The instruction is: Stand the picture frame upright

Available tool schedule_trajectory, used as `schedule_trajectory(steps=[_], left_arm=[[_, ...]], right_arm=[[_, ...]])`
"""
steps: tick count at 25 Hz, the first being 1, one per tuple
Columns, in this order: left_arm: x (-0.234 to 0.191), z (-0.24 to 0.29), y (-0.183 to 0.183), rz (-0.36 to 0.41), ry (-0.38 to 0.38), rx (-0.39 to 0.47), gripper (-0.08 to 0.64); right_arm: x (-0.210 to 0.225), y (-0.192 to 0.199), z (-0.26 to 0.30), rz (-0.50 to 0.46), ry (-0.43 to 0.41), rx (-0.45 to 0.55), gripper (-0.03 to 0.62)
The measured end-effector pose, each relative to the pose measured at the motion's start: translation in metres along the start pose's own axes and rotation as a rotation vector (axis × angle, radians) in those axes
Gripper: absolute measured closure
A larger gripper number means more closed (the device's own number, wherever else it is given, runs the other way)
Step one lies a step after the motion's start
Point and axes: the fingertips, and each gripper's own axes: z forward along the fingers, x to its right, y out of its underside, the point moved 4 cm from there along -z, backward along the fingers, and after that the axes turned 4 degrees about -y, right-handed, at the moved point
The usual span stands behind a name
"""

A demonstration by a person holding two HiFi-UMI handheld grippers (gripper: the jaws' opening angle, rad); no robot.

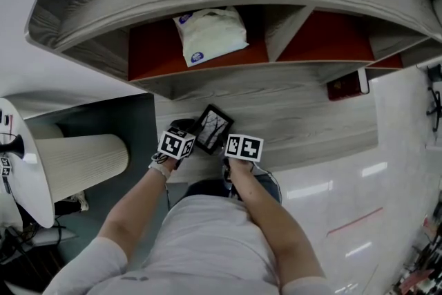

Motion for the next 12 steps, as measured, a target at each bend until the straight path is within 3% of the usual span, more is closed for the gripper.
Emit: schedule_trajectory(steps=[12], left_arm=[[0.0015, 0.0089, 0.0017, 0.005, 0.005, -0.019, 0.437]], right_arm=[[-0.0080, -0.0035, 0.0053, -0.143, 0.103, -0.061, 0.422]])
